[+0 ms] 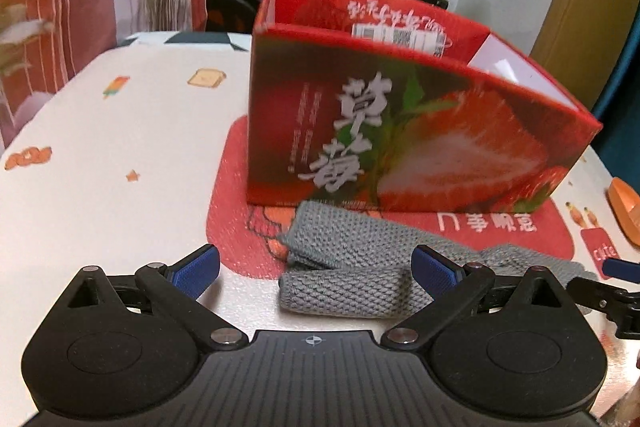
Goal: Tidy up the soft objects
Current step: 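Move both grippers to the grey mesh cloth and close on it, then lift the grey cloth with both grippers and carry it over the box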
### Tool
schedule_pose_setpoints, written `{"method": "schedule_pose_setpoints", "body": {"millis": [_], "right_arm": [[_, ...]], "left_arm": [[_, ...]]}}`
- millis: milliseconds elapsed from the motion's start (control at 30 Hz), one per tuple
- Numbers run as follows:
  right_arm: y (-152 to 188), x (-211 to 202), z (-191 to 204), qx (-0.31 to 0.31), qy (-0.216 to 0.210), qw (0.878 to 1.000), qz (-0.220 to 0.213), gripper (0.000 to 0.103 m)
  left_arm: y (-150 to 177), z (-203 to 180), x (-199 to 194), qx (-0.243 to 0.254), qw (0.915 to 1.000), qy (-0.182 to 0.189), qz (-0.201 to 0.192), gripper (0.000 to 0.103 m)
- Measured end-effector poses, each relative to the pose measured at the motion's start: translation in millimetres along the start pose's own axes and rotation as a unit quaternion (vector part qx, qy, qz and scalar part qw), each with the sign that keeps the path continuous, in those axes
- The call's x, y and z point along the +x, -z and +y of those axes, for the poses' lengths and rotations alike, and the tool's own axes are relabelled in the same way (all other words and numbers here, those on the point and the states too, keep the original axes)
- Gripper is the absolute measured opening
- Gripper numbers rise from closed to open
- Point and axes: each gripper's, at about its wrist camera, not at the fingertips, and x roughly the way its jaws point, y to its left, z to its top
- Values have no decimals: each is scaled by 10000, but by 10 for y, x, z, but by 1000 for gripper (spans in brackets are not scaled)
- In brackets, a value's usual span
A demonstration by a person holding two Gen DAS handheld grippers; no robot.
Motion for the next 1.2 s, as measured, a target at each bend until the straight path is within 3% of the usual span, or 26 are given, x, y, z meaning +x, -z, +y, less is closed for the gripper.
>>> {"method": "schedule_pose_setpoints", "body": {"millis": [233,333,567,833,933,1000,1033,1100,1200], "right_arm": [[69,111,-77,132,7,9998,113,95],[79,173,-78,178,-65,9996,201,83],[92,226,-94,484,-125,9986,199,81],[98,222,-59,426,-220,9988,112,60],[102,221,-37,373,-283,9989,86,48],[106,216,-18,336,-392,9986,89,41],[107,213,2,300,-412,9987,94,40],[104,204,27,243,-434,9987,95,37],[93,166,15,276,-461,9985,51,36]], "left_arm": [[54,-25,169,-32,10000,-53,53,102],[65,-35,196,-8,10000,-71,28,102],[110,-80,182,106,9998,-148,-42,102],[169,-140,158,161,9997,-150,-119,97],[172,-151,142,268,9995,-66,-175,86],[179,-186,126,374,9991,63,-212,69],[180,-204,114,434,9988,95,-219,65],[188,-221,95,475,9983,269,-218,42],[202,-245,52,491,9976,432,-241,23]]}}
